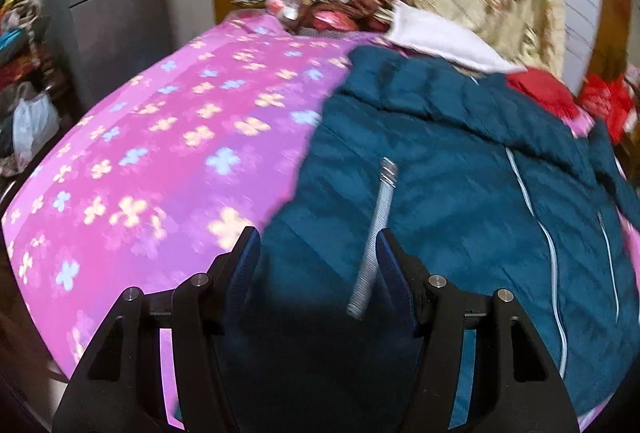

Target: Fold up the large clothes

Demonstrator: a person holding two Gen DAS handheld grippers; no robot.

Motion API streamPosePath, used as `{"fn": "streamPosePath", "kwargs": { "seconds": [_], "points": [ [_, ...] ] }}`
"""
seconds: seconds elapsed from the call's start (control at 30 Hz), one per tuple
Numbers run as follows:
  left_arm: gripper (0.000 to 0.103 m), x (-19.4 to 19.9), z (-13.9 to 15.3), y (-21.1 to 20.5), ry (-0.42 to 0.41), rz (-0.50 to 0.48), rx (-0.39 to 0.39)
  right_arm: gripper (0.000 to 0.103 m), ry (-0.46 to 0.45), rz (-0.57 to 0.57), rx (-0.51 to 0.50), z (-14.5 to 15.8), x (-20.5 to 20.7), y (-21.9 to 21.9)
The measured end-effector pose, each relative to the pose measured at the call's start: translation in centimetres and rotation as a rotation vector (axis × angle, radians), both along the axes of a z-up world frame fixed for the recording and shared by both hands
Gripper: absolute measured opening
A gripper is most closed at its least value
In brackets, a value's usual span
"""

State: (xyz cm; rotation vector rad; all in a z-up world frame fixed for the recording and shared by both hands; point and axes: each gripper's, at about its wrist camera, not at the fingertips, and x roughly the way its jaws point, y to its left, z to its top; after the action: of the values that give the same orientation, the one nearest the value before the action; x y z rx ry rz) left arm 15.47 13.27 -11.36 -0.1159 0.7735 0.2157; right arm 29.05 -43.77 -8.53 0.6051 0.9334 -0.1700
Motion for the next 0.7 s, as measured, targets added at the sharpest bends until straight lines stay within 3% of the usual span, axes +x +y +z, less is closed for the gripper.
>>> {"fn": "streamPosePath", "kwargs": {
  "seconds": [0.13,0.27,0.37,0.63,0.7],
  "points": [
    [0.060,0.0,-0.6,-2.9,-0.009,-0.052,0.039,0.062,-0.036,-0.123,0.136,-1.4,-3.0,-7.5],
    [0.060,0.8,-1.4,-4.1,-0.005,-0.071,0.019,0.062,-0.029,-0.224,0.189,-3.8,-4.3,-13.2],
    [0.060,1.8,-2.8,-4.4,0.042,-0.068,0.012,0.062,-0.024,-0.288,0.226,-5.4,-4.2,-16.3],
    [0.061,2.8,-4.1,-4.3,0.082,-0.060,0.014,0.062,-0.038,-0.404,0.165,-6.4,-0.5,-21.0],
    [0.063,2.9,-4.4,-4.3,0.082,-0.052,0.028,0.054,-0.040,-0.425,0.145,-6.4,0.2,-21.7]
  ]
}}
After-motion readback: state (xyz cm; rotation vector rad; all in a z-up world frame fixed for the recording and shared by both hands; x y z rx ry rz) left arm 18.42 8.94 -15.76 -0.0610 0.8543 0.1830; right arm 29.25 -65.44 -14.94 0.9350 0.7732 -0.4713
